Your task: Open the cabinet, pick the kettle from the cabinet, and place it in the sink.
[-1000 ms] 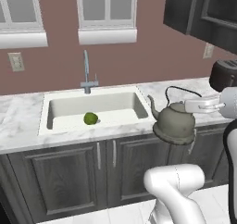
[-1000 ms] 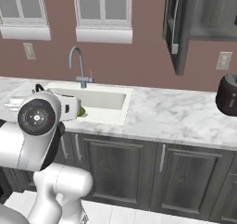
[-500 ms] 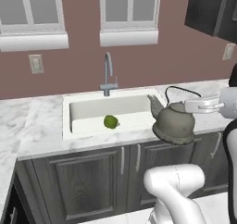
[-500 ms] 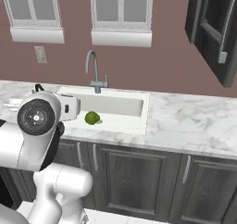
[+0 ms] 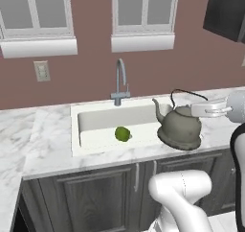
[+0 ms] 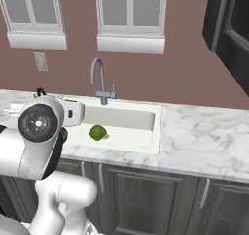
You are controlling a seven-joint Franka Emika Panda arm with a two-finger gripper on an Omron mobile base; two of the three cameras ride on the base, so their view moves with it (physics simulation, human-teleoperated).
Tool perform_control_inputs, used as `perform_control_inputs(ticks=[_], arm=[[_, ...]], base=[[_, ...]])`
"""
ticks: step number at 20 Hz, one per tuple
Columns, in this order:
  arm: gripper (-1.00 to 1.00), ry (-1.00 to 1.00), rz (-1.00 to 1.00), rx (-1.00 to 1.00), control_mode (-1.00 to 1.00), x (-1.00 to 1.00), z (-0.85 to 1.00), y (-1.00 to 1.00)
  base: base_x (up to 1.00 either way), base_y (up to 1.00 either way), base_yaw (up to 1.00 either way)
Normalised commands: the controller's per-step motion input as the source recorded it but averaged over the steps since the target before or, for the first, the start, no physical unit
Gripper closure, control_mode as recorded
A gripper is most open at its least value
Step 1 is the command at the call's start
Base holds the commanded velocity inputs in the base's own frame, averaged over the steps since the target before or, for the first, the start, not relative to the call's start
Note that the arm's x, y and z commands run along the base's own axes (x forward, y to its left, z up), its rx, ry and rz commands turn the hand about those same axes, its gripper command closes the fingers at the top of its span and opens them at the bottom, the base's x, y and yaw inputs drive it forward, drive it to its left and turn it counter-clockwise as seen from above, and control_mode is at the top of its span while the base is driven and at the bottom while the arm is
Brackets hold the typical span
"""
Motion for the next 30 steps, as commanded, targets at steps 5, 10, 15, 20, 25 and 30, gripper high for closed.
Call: perform_control_inputs(ticks=[5, 10, 15, 20, 25, 30], arm=[[1.0, 0.0, 0.0, 0.0, 1.0, 0.0, 0.0, 0.0], [1.0, 0.0, 0.0, 0.0, 1.0, 0.0, 0.0, 0.0], [1.0, 0.0, 0.0, 0.0, 1.0, 0.0, 0.0, 0.0], [1.0, 0.0, 0.0, 0.0, 1.0, 0.0, 0.0, 0.0], [1.0, 0.0, 0.0, 0.0, 1.0, 0.0, 0.0, 0.0], [1.0, 0.0, 0.0, 0.0, 1.0, 0.0, 0.0, 0.0]], base=[[0.42, 0.3, 0.0], [0.19, 0.41, 0.0], [0.13, 0.51, 0.0], [0.3, 0.37, 0.0], [0.39, 0.1, 0.11], [0.08, 0.02, 0.09]])
